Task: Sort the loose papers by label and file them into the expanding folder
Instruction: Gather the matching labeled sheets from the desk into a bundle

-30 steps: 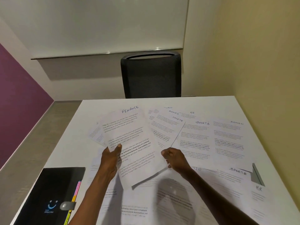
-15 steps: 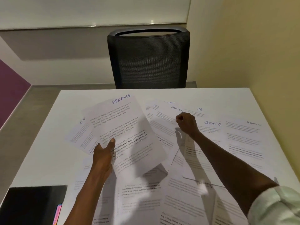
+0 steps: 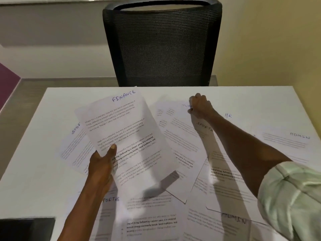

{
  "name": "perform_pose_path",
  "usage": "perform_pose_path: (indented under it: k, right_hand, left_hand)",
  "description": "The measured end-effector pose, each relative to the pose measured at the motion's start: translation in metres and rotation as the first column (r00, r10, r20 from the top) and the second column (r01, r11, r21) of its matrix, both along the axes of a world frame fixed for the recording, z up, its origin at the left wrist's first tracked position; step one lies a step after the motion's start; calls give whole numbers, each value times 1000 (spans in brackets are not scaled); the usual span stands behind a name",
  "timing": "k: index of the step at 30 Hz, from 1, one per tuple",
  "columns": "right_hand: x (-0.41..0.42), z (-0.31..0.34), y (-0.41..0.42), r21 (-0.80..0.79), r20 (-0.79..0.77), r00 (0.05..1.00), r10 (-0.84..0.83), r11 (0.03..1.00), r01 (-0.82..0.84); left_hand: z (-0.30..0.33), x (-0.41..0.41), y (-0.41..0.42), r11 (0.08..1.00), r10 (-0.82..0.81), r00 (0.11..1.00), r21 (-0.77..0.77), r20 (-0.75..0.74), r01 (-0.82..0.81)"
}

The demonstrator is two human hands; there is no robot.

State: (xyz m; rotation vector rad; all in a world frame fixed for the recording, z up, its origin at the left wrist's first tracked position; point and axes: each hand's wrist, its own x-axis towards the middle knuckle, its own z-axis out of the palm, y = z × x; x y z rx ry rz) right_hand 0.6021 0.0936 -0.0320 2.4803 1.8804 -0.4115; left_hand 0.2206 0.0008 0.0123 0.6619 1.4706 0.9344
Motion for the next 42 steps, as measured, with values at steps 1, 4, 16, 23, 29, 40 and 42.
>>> perform_pose_path:
  k: [1,4,16,23,29,40,42]
  right_hand:
    - [1,-1,3,-33,31,999,14,999,-13]
    - [0,1,10,-112,32,999,12,994,-8]
    - [-3,38,16,-61,-108,991,-80,995,74]
    - [-6,108,-18,55,-300,954,7,998,11]
    - [-19,170,-51,241,-317,942,107,970,-29]
    - [-31,269,-113,450,-144,959,246,879,-158]
    - [-34,287,-130,504,-119,953,277,844,-183]
  left_hand:
    - [-1,-1,0,1000,0,1000,0,-3,0]
    - [-3,-2,-1,1000,14,1000,-2,0,-14]
    - [16,3,-10,998,65,997,5,38,-65]
    - [42,13,-30,998,24,998,61,62,-28]
    - [80,19,-58,988,-9,999,153,47,2]
    - [139,-5,-101,959,23,991,283,-128,14]
    - [152,-12,-107,950,56,987,312,-152,-6]
